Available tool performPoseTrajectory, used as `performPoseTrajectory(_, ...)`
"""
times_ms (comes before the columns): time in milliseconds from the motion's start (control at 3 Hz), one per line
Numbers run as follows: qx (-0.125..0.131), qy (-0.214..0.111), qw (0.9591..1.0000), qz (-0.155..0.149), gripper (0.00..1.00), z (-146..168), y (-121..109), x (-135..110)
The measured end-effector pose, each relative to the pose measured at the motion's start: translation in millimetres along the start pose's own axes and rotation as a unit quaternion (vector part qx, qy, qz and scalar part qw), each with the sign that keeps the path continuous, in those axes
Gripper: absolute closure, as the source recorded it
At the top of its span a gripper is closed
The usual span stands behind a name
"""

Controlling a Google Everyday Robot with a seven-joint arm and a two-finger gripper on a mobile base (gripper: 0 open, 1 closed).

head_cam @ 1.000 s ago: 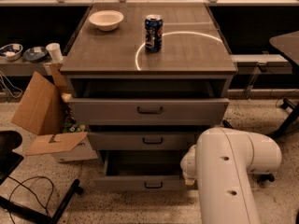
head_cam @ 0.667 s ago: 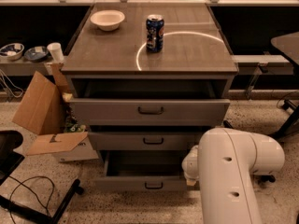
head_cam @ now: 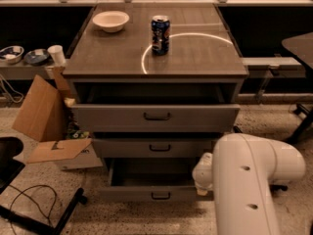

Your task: Open bottom drawer

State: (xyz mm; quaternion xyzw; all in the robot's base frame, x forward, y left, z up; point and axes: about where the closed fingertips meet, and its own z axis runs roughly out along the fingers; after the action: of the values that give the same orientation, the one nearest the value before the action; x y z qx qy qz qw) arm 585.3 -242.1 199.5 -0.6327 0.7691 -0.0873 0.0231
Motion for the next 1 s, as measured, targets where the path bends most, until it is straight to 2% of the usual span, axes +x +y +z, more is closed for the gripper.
performPoseTrajectory(667,-0.004,0.003,0.9999,0.01,0.53,-0.8,7.8,3.3)
performPoseTrajectory(1000,-0.004,0.003,0.9999,0.01,0.2,-0.7,7.8,3.4)
